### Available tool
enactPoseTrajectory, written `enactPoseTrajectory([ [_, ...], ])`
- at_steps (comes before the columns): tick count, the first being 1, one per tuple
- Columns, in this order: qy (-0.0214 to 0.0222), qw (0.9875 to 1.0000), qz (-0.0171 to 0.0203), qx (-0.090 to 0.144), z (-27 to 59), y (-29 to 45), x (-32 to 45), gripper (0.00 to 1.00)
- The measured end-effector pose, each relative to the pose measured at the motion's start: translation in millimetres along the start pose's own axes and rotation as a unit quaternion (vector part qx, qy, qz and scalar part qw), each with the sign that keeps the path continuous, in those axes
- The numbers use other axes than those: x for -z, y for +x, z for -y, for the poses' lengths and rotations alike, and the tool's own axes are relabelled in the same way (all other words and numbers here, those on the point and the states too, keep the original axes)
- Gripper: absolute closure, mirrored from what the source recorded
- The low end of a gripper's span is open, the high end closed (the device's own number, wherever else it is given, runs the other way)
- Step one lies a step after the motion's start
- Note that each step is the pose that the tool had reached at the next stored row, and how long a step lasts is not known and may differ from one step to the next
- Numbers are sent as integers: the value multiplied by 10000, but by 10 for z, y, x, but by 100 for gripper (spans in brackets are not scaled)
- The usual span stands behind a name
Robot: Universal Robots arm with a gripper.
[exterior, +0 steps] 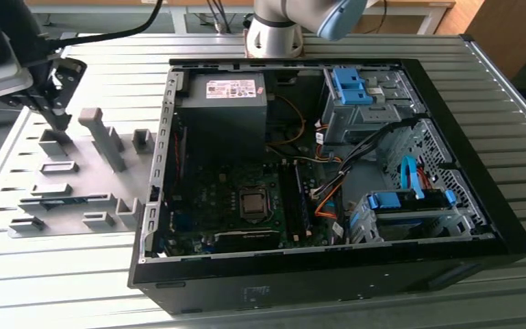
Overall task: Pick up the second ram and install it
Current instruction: 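Reach for the second ram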
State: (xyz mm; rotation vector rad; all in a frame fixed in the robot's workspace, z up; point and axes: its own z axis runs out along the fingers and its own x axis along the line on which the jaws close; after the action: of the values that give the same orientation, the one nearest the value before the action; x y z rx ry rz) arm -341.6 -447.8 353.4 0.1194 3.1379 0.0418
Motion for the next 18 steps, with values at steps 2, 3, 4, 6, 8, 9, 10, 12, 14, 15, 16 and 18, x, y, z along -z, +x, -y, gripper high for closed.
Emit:
enactPoseTrajectory([
  [2, 10, 10000, -1, 0, 13, 68, -14, 89],
  [3, 16, 10000, -1, -1, 19, 108, -22, 89],
  [4, 21, 10000, -2, -1, 24, 146, -29, 89],
  [6, 31, 10000, -5, -1, 36, 208, -43, 89],
  [8, 43, 10000, -7, -1, 46, 261, -55, 89],
  [9, 49, 10000, -10, 0, 51, 284, -60, 89],
  [10, 54, 10000, -13, 0, 58, 307, -66, 89],
  [12, 62, 10000, -17, 0, 69, 353, -79, 89],
  [14, 68, 10000, -19, 1, 77, 384, -87, 89],
  [15, 69, 10000, -19, 2, 77, 385, -87, 89],
  [16, 69, 10000, -19, 2, 77, 384, -86, 89],
  [18, 69, 10000, -19, 2, 77, 385, -86, 89],
])
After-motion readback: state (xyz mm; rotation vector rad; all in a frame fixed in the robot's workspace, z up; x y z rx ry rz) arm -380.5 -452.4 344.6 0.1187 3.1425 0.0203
